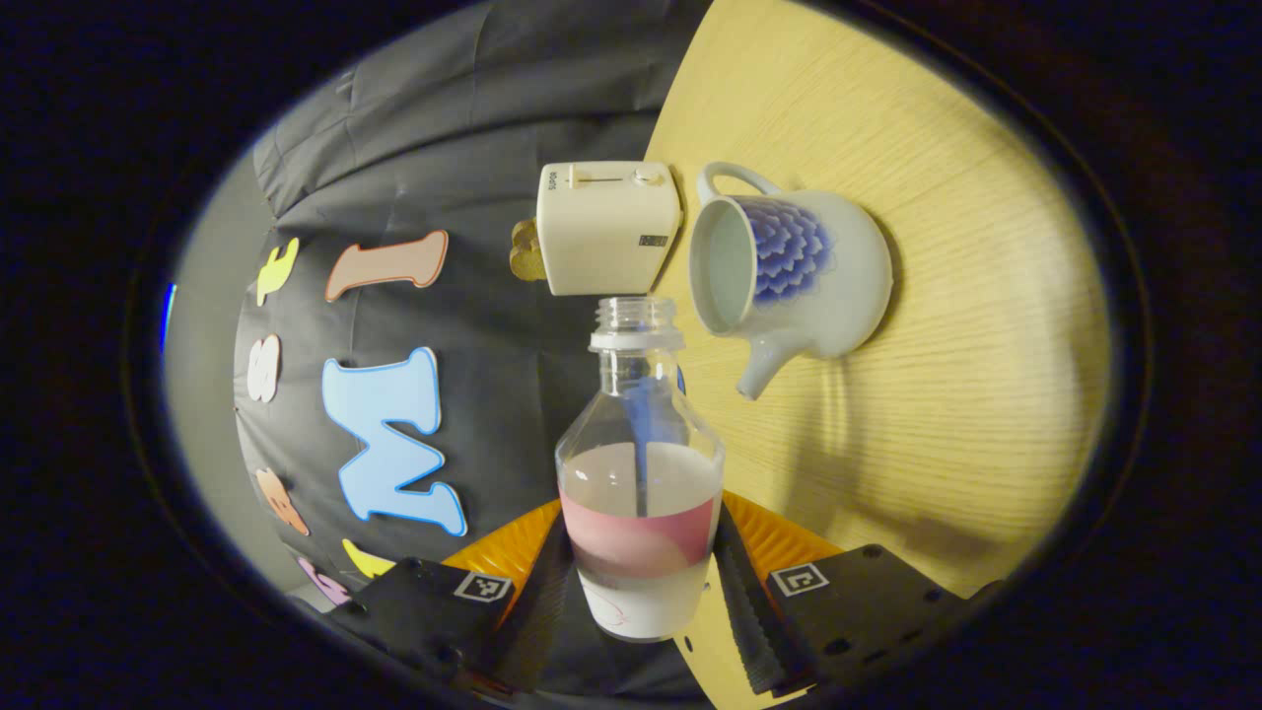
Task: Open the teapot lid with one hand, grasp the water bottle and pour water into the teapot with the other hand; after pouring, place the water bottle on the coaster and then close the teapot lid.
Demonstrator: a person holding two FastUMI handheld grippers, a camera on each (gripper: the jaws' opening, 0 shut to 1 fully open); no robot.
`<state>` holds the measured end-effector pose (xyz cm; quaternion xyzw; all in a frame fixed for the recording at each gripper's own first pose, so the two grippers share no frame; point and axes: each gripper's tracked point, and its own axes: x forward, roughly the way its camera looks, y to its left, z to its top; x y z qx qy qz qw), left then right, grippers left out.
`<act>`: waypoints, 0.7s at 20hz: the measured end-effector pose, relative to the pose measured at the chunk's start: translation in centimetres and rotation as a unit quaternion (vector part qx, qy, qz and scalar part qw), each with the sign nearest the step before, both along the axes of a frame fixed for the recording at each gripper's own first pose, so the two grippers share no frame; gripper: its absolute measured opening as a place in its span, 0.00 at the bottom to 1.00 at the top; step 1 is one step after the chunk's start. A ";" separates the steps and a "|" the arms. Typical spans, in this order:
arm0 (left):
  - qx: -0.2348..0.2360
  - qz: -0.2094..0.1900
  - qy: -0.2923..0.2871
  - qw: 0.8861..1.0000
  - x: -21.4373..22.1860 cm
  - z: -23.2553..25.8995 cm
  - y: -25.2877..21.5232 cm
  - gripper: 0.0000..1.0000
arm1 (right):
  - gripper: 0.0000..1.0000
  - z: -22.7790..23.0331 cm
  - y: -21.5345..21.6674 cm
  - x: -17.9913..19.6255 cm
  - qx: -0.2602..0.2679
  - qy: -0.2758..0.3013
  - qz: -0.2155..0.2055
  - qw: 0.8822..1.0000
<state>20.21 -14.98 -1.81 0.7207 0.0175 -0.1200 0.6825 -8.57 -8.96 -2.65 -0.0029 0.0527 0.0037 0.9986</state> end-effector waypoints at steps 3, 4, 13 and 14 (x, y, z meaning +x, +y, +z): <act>0.031 -0.003 0.003 1.000 0.5 -0.2 0.0 0.88 | 0.02 -0.1 0.0 -0.1 0.002 0.004 0.001 1.000; 0.044 -0.004 0.002 0.999 0.5 -0.1 0.1 0.88 | 0.02 -0.1 -0.1 -0.1 0.002 0.003 0.000 1.000; 0.112 -0.019 0.001 0.994 0.4 0.5 -0.7 0.88 | 0.02 -0.9 -0.2 0.1 0.004 0.015 0.000 1.000; 0.120 -0.017 0.001 0.993 0.3 0.5 -0.6 0.88 | 0.02 -0.9 -0.2 0.1 0.004 0.015 0.000 1.000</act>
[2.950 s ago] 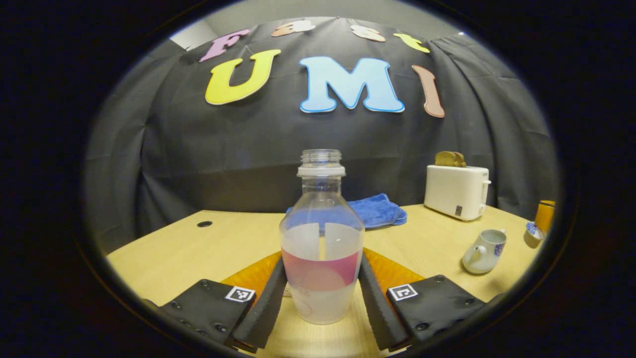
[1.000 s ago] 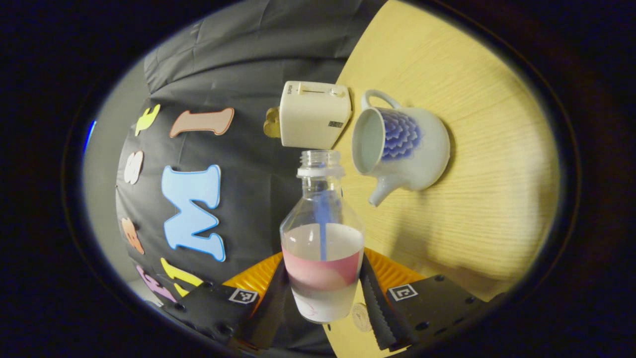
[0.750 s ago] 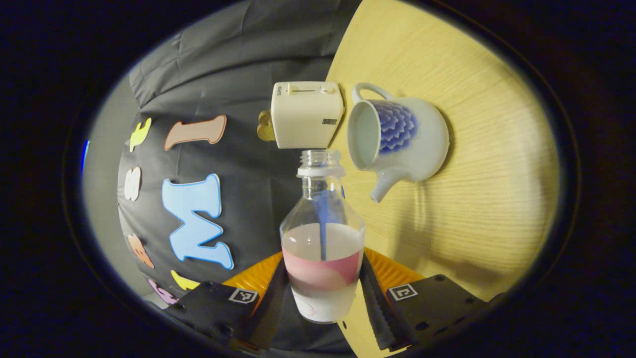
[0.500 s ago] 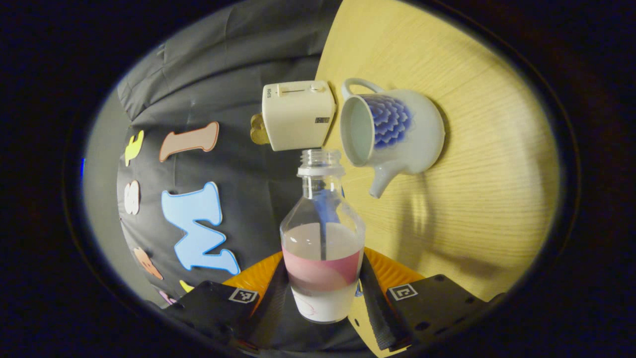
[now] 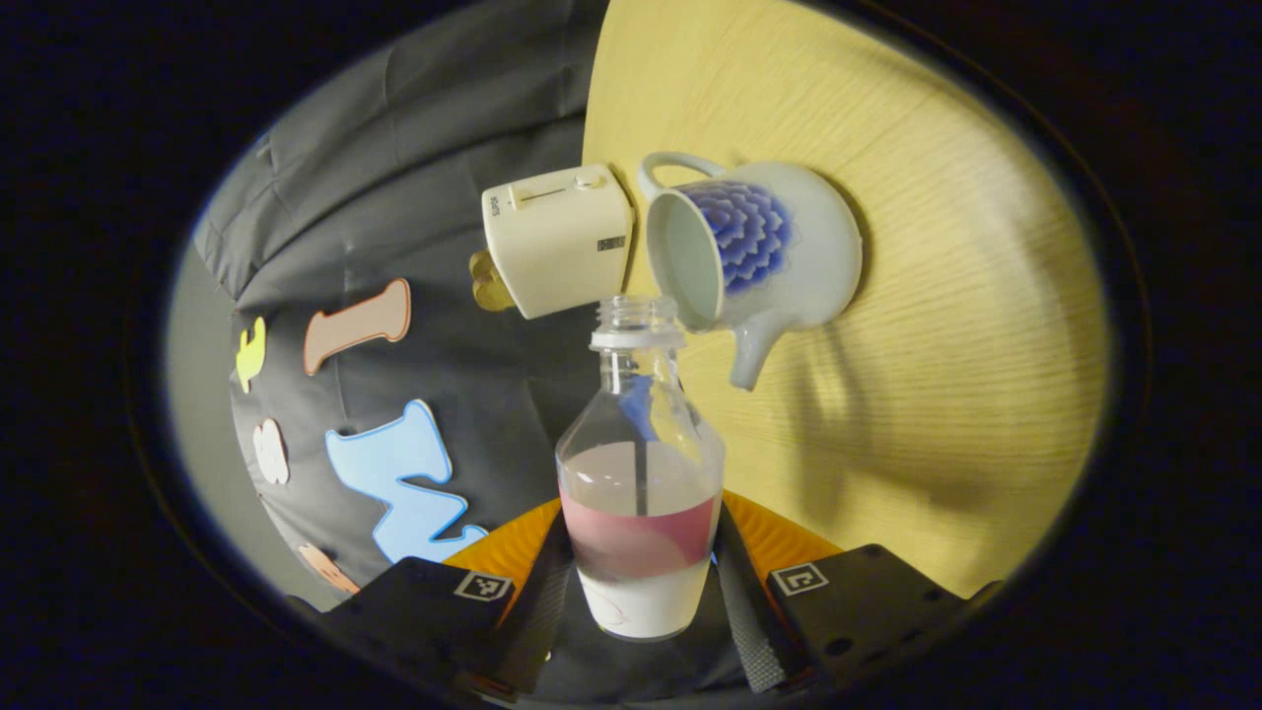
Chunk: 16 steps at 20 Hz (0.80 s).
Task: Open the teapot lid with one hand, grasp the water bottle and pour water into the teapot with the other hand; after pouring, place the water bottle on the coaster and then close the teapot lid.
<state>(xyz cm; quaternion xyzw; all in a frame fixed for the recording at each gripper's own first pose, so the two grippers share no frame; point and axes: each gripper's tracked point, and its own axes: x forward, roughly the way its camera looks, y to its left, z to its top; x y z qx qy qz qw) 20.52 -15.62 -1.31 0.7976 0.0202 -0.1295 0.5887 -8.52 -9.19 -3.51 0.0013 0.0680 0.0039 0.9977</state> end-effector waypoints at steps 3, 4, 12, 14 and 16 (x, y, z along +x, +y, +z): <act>0.026 -0.007 -0.022 0.999 0.0 0.8 -0.3 0.88 | 0.02 -0.1 0.0 0.0 0.003 0.001 0.001 1.000; 0.029 -0.006 -0.017 0.999 0.1 0.7 -0.2 0.87 | 0.02 -0.2 0.0 -0.1 0.002 0.002 0.000 1.000; 0.065 -0.010 -0.013 0.998 0.2 1.1 -0.3 0.88 | 0.02 -0.2 -0.2 -0.2 0.002 0.002 -0.001 1.000; 0.066 -0.011 -0.015 0.998 0.1 1.3 -0.4 0.88 | 0.02 -0.3 -0.2 -0.1 0.003 0.003 -0.001 1.000; 0.070 -0.016 -0.026 0.997 0.1 1.6 -0.7 0.88 | 0.02 -0.5 -0.1 -0.1 0.005 0.007 0.001 1.000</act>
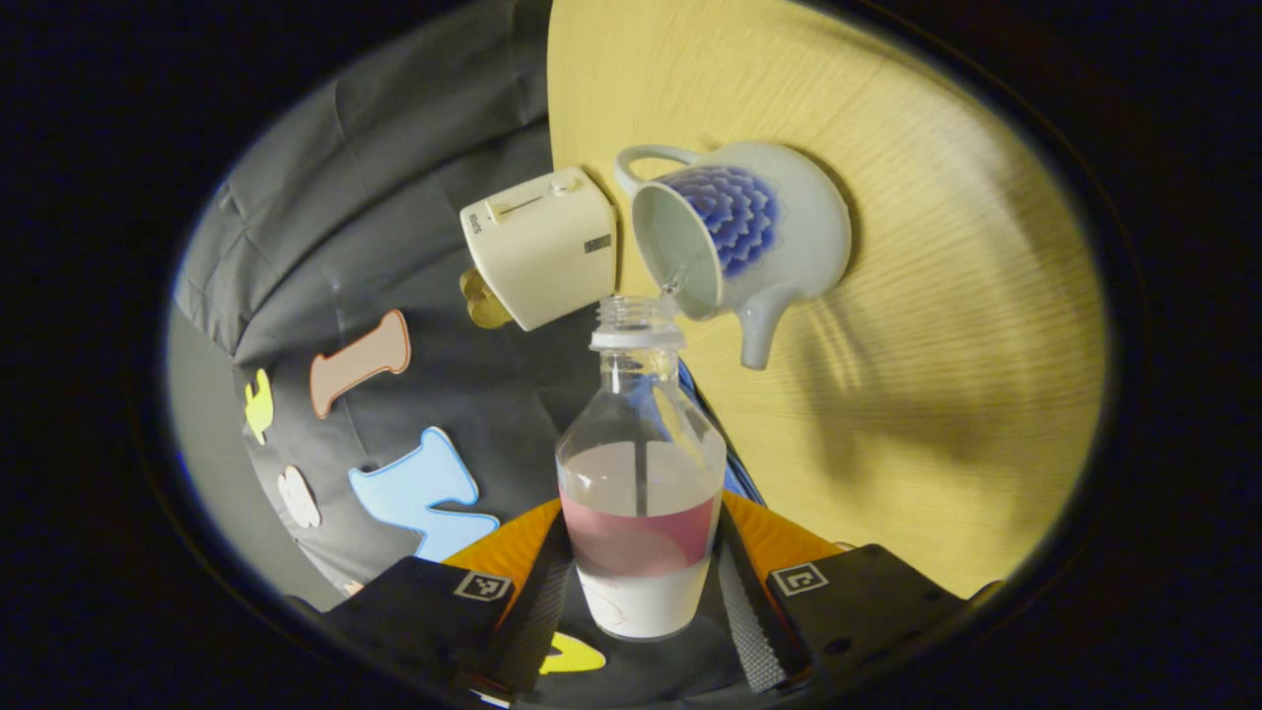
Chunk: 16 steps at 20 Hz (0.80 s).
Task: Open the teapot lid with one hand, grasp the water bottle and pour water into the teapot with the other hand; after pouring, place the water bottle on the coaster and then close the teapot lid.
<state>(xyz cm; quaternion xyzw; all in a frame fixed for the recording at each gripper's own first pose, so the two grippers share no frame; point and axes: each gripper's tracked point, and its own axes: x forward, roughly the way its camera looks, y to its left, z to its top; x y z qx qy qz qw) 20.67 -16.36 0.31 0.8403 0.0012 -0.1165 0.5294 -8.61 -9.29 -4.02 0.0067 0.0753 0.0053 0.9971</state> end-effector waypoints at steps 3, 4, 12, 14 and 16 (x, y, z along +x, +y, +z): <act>0.008 -0.003 -0.013 1.000 -0.3 0.7 0.0 0.87 | 0.02 -0.1 -0.1 -0.1 0.000 0.002 0.000 1.000; 0.030 0.000 -0.014 0.999 -0.1 0.8 0.1 0.87 | 0.02 -0.2 -0.1 0.0 0.002 0.004 -0.001 1.000; 0.063 -0.005 -0.010 0.998 -0.5 0.9 -0.5 0.87 | 0.02 -0.2 -0.2 0.0 0.004 0.006 0.000 1.000; 0.070 -0.007 -0.009 0.998 -0.6 0.9 -0.7 0.88 | 0.02 -0.3 0.0 0.1 0.003 0.008 0.002 1.000; 0.074 -0.008 -0.011 0.997 -0.7 1.0 -0.7 0.88 | 0.02 -0.3 -0.1 0.0 0.002 0.007 0.003 1.000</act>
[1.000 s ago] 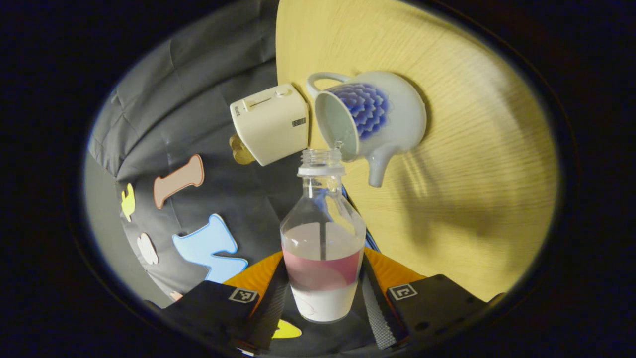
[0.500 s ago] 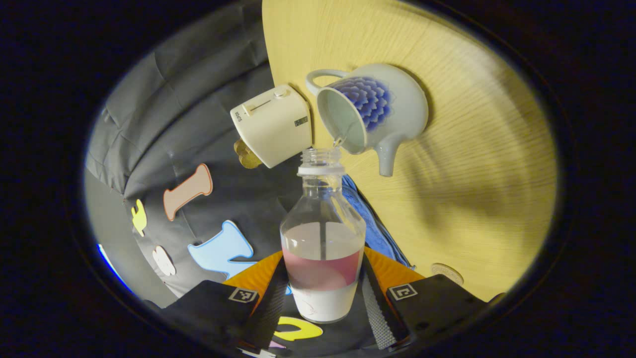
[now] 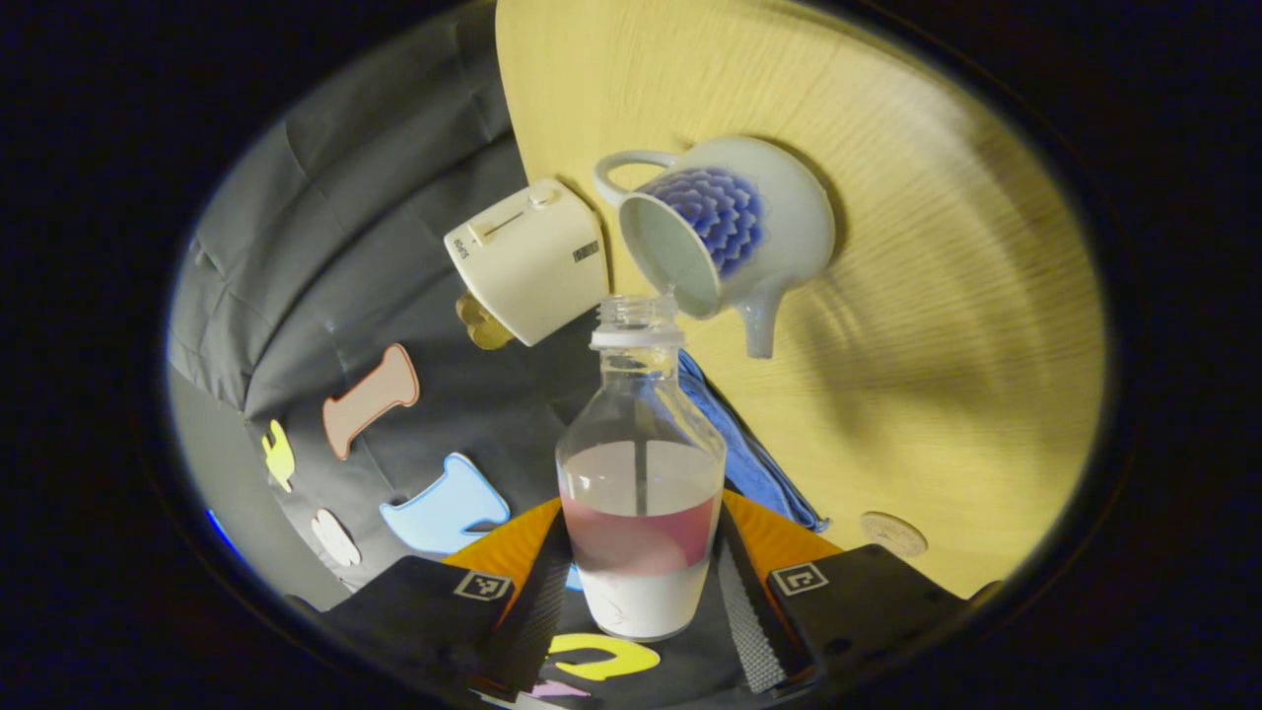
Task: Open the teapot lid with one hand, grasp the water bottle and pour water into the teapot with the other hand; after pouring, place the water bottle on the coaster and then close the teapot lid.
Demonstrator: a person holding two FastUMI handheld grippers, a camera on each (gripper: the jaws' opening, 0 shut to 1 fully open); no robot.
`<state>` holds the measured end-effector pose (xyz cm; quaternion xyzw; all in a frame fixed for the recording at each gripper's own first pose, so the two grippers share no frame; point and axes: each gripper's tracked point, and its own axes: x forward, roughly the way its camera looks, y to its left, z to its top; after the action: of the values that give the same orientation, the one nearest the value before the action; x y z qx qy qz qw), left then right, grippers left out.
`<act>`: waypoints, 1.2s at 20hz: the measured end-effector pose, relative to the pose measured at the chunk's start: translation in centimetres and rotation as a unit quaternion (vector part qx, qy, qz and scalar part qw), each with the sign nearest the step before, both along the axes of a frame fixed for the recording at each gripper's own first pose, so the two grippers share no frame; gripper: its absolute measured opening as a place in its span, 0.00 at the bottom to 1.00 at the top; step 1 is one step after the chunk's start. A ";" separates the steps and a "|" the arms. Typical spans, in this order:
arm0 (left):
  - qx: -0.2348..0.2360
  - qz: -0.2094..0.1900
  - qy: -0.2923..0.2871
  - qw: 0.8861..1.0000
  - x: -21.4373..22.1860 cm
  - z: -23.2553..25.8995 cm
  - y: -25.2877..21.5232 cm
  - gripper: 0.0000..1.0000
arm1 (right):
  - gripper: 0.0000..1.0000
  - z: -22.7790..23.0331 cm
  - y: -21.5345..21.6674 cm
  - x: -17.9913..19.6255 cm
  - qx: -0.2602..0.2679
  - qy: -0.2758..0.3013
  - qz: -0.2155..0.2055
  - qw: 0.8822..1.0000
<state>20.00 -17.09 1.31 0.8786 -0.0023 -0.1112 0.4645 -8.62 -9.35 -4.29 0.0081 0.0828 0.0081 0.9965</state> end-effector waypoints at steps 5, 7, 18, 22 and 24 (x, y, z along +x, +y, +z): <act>0.019 -0.001 -0.008 1.000 0.5 0.3 -0.1 0.88 | 0.02 0.1 0.0 0.0 0.000 -0.001 0.000 1.000; 0.023 -0.002 -0.010 1.000 0.3 0.4 -0.2 0.88 | 0.02 0.1 0.0 -0.1 -0.001 0.000 -0.001 1.000; 0.044 -0.007 -0.010 0.999 0.2 0.6 -0.4 0.87 | 0.02 -0.9 -0.3 -0.3 -0.003 0.015 -0.001 1.000; 0.043 -0.012 -0.010 0.999 0.2 0.6 -0.5 0.88 | 0.02 -1.1 -0.4 -0.4 -0.003 0.019 -0.002 1.000; 0.029 -0.019 -0.006 0.999 0.1 0.4 -0.6 0.88 | 0.02 -1.1 -0.5 -0.3 -0.003 0.019 -0.003 1.000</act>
<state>20.15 -17.70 1.70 0.8919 -0.0185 -0.1150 0.4370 -8.96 -9.82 -5.38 0.0054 0.1015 0.0051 0.9948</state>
